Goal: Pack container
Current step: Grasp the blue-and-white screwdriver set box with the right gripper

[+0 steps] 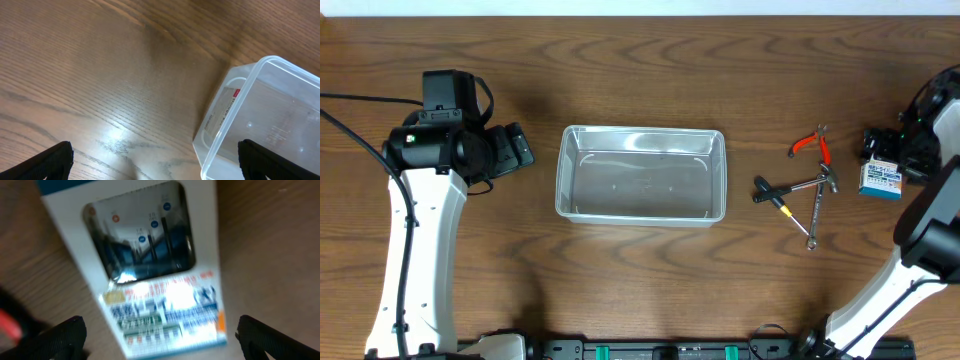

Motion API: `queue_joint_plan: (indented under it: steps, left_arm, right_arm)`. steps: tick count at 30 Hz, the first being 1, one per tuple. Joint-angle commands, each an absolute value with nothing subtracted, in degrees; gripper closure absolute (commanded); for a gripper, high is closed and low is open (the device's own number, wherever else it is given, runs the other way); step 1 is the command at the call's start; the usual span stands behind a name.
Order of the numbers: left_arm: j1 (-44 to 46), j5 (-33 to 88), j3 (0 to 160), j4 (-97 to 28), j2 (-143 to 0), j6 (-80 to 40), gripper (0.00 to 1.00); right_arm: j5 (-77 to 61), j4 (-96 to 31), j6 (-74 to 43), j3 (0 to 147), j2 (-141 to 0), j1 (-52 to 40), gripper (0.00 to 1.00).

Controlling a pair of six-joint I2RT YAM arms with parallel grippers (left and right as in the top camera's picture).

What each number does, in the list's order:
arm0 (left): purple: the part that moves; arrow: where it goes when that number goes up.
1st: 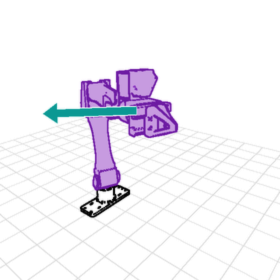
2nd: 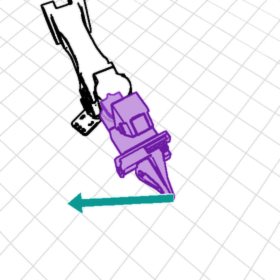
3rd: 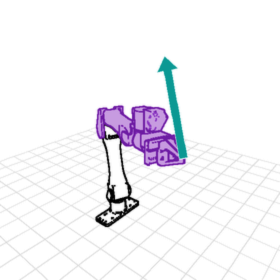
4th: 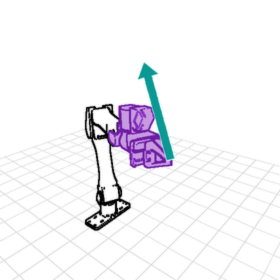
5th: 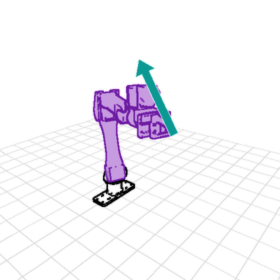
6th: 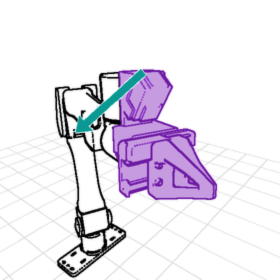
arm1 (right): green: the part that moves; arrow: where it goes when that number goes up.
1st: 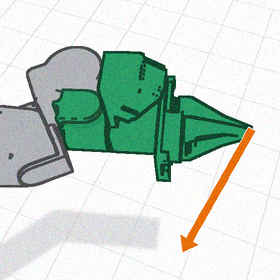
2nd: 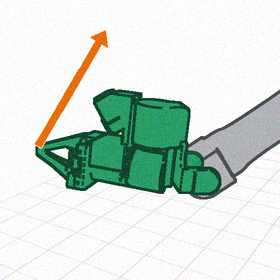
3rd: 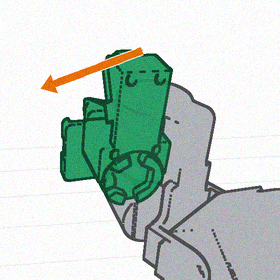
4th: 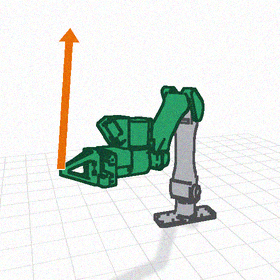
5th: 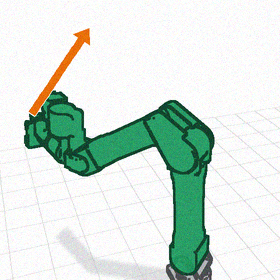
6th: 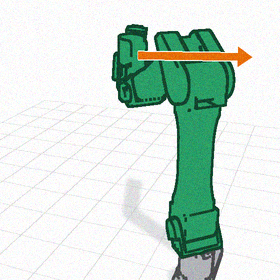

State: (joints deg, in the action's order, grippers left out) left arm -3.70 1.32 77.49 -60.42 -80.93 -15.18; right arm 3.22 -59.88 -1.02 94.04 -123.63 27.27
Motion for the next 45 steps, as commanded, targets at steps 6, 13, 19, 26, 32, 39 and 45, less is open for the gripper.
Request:
queue_joint_plan:
  steps: [6, 13, 19, 26, 32, 39, 45]
  left_arm:
    - [-3.9, 2.4, 78.1, -60.7, -80.8, -14.9, 0.02]
    - [-3.9, 2.4, 78.1, -60.7, -80.8, -14.9, 0.02]
    - [-3.9, 2.4, 78.1, -60.8, -80.8, -14.9, 0.02]
    - [-3.9, 2.4, 78.1, -60.8, -80.8, -14.9, 0.02]
    - [-3.9, 2.4, 78.1, -60.8, -80.8, -14.9, 0.02]
    - [-3.9, 2.4, 78.1, -60.8, -80.8, -14.9, 0.02]
    - [-3.9, 2.4, 78.1, -60.8, -80.8, -14.9, 0.02]
  right_arm:
    - [2.7, -58.2, 0.3, 94.5, -128.0, 27.4, 0.01]
    - [0.9, -57.0, 1.4, 94.5, -128.3, 27.4, 0.01]
    - [1.1, -57.3, 1.4, 94.5, -128.3, 27.4, 0.04]
    - [1.1, -57.4, 1.3, 94.5, -128.3, 27.4, 0.14]
    - [1.0, -57.4, 1.3, 94.5, -128.3, 27.4, 0.24]
    - [1.0, -57.6, 1.3, 94.6, -128.3, 27.4, 0.39]
    - [-0.5, -59.0, 0.7, 96.3, -127.1, 26.7, 0.45]
